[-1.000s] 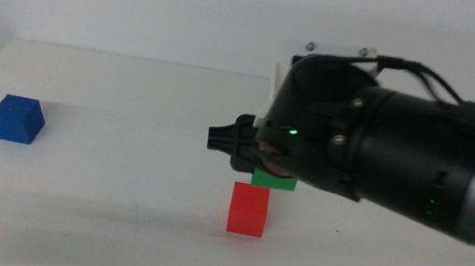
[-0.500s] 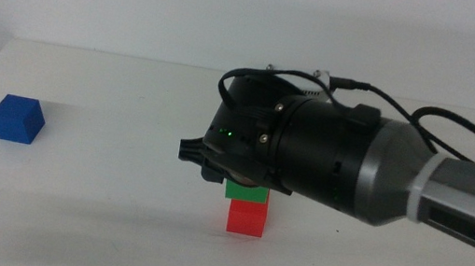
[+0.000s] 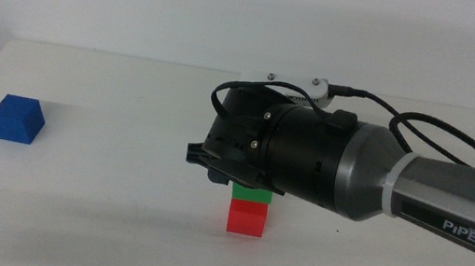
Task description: Stack red cubes first, then green, then blue cubes in a specific spot.
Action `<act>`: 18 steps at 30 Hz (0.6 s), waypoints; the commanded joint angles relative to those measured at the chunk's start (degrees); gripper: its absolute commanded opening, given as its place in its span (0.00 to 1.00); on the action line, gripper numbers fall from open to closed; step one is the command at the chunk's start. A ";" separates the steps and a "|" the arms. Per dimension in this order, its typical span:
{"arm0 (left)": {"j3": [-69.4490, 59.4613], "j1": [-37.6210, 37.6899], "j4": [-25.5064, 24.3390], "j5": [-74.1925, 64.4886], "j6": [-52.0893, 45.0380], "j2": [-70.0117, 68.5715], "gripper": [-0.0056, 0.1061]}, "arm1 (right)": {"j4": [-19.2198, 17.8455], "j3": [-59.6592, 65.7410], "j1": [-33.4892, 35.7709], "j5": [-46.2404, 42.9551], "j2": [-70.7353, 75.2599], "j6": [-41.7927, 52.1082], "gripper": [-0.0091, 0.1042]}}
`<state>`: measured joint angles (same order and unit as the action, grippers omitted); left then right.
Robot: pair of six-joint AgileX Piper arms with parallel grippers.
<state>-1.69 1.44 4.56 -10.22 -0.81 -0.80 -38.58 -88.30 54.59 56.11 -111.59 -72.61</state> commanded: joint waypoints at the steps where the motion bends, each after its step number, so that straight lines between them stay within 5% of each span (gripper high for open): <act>1: 0.25 0.09 0.23 4.80 0.49 -1.10 0.88 | -3.32 -1.92 -0.58 -0.80 2.87 -0.14 0.07; 18: 0.25 0.09 0.23 4.80 0.49 -1.10 0.88 | -2.82 -1.92 -1.15 -2.64 0.81 0.13 0.07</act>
<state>-1.69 1.44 4.56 -10.22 -0.81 -0.80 -38.75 -88.35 53.81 53.46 -113.87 -72.79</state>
